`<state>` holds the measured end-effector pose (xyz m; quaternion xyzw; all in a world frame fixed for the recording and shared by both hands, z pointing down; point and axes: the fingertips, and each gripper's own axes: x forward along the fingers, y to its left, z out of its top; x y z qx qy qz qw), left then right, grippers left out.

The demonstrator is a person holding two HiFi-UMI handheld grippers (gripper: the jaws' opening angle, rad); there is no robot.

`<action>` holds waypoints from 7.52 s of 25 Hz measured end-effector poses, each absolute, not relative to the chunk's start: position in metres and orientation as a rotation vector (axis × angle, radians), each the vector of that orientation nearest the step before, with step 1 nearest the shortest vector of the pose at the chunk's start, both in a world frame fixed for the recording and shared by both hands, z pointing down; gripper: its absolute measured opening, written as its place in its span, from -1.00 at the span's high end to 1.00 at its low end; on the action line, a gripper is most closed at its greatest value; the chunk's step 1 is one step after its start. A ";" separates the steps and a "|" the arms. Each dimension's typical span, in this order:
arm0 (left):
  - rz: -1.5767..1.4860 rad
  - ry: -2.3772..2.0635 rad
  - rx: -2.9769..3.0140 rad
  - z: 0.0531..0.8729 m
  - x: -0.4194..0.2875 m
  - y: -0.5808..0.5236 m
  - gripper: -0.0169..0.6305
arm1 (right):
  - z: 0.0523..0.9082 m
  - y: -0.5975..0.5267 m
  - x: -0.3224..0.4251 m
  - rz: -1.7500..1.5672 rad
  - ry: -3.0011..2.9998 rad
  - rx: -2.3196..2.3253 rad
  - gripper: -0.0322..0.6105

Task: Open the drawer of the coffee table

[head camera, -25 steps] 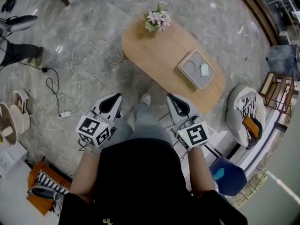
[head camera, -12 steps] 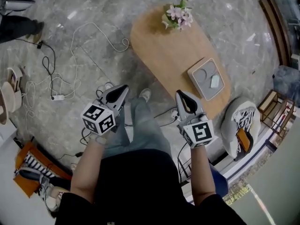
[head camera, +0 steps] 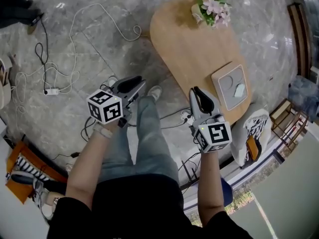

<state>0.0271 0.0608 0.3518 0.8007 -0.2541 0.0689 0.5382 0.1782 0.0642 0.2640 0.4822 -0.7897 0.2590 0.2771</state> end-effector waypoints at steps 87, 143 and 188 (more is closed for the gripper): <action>-0.784 0.028 1.681 0.743 0.136 0.078 0.22 | 0.593 0.060 0.161 0.738 -2.166 0.926 0.27; -0.459 -0.239 1.632 0.749 0.044 0.138 0.26 | 0.558 0.095 0.059 0.765 -2.167 0.825 0.27; 0.054 -0.889 2.141 0.276 -0.133 0.101 0.91 | 0.243 0.075 -0.039 0.713 -2.410 0.856 0.90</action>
